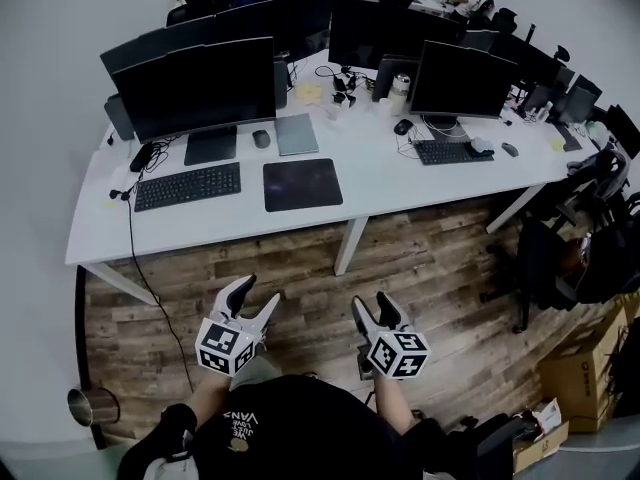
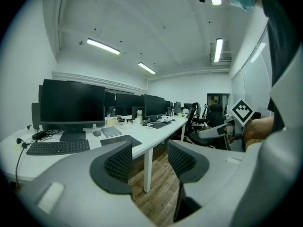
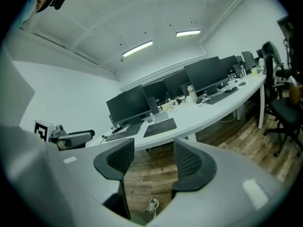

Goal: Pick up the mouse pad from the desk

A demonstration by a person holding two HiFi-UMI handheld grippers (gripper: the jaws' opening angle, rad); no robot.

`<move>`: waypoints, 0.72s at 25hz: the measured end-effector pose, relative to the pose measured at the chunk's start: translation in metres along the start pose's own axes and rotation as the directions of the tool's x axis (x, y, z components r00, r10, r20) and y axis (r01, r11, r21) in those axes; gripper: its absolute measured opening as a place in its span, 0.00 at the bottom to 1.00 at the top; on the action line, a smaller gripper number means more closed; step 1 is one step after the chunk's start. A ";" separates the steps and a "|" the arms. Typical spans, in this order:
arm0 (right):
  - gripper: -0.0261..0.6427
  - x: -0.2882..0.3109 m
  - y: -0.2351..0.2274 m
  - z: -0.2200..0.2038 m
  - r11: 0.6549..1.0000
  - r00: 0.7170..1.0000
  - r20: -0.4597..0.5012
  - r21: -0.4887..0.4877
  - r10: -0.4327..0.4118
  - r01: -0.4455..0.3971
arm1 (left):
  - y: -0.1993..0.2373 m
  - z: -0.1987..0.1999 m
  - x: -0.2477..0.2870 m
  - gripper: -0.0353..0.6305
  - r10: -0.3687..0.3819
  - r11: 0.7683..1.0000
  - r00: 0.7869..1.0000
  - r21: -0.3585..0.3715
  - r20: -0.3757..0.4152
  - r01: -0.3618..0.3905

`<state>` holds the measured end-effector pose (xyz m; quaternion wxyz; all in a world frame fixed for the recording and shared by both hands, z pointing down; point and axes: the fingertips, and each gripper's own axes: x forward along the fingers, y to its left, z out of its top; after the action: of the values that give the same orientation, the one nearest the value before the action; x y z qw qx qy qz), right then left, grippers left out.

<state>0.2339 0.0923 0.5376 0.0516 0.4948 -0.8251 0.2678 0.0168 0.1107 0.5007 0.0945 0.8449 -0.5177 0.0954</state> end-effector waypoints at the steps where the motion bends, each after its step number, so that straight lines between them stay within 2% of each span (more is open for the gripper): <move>1: 0.41 0.003 -0.003 0.001 1.000 1.000 0.001 0.004 -0.007 0.007 | 0.003 0.002 0.007 0.36 -0.006 1.000 1.000 0.001 -0.001 0.006; 6: 0.41 0.030 -0.012 0.015 0.998 0.998 0.025 0.022 -0.051 0.050 | 0.030 0.008 0.041 0.36 -0.045 0.999 0.999 0.008 -0.003 0.045; 18: 0.41 0.136 -0.001 0.043 0.982 0.984 0.006 0.054 -0.179 0.179 | 0.147 0.026 0.122 0.36 -0.131 0.991 0.991 0.008 -0.038 0.131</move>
<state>0.1735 -0.0370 0.5488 0.0579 0.5697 -0.7701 0.2812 -0.0582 -0.0664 0.5161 0.1060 0.8756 -0.4589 0.1075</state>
